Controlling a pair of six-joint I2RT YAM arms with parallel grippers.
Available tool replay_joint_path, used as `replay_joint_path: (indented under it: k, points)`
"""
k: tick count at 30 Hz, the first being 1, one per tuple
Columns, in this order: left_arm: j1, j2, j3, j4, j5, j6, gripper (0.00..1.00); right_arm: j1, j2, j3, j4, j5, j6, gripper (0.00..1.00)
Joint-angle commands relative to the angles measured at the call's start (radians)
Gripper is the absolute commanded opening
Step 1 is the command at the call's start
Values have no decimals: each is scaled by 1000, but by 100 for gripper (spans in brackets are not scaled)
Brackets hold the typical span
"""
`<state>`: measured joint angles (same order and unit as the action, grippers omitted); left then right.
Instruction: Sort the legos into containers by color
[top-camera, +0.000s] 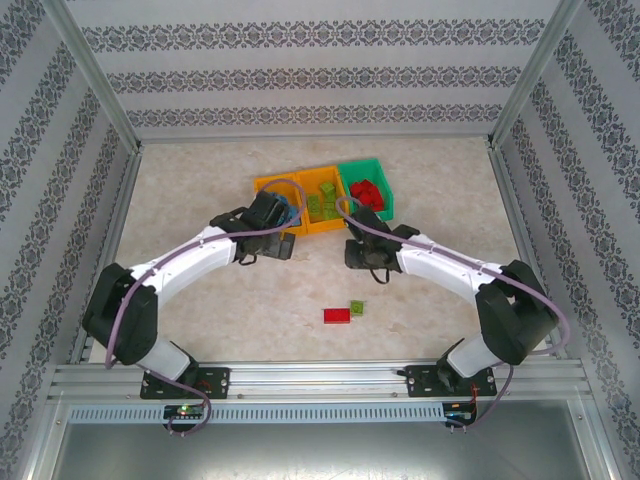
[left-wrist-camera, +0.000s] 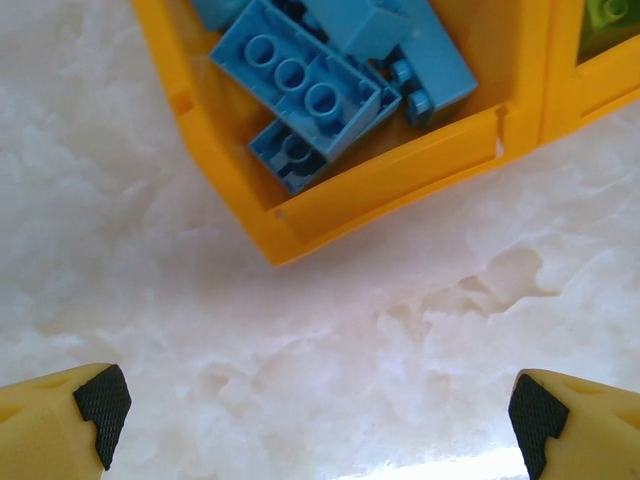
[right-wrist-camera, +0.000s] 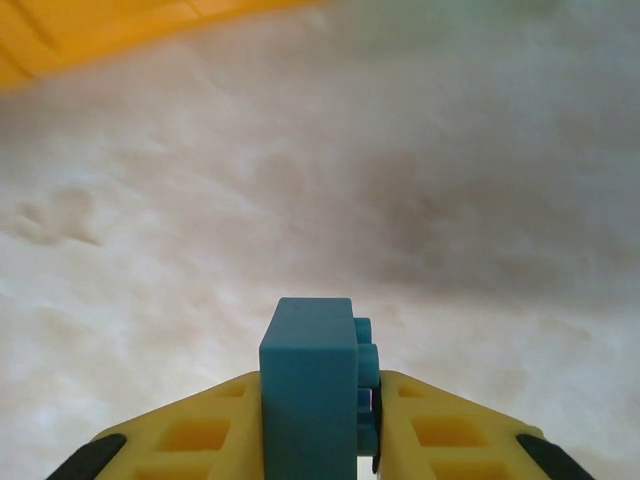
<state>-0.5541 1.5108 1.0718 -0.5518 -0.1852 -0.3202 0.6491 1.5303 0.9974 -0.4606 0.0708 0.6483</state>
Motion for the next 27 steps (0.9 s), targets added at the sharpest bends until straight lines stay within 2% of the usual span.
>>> replay_joint_path:
  k: [1,8,17,23,27]
  points:
    - [15,-66,-55,34,-52,-26,99,-21,60,106,63,-71,-36,26]
    - [16,-105,-144,31,-42,-38,99,-36,268,425,123,-261,-32,25]
    - [15,-160,-220,46,-30,-57,99,-54,524,713,131,-371,8,24]
    - [16,-162,-233,49,-19,-60,99,-58,636,829,113,-369,16,25]
    - [16,-159,-232,48,-17,-56,99,-63,682,871,111,-352,25,32]
